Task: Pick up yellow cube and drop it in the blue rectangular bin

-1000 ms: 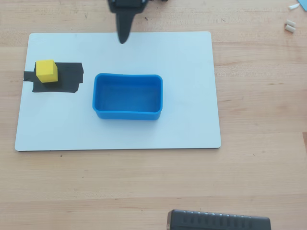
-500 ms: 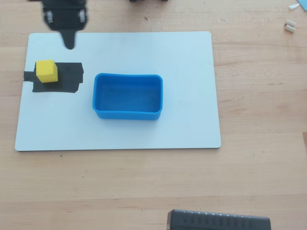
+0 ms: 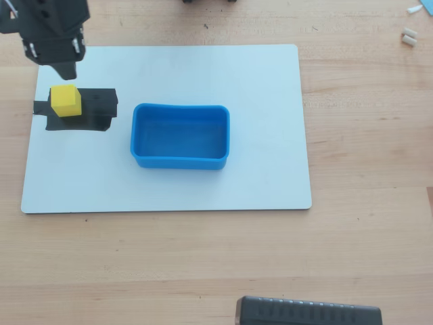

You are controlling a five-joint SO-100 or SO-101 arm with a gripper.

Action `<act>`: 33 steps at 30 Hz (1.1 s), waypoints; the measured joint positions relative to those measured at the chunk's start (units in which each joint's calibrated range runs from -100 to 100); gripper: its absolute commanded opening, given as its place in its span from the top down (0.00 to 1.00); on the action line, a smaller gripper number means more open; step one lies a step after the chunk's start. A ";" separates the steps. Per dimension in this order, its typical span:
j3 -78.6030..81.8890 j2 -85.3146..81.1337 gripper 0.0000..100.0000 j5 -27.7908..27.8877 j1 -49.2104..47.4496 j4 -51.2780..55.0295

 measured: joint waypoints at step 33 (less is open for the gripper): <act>-7.62 12.43 0.67 -2.05 4.37 -0.71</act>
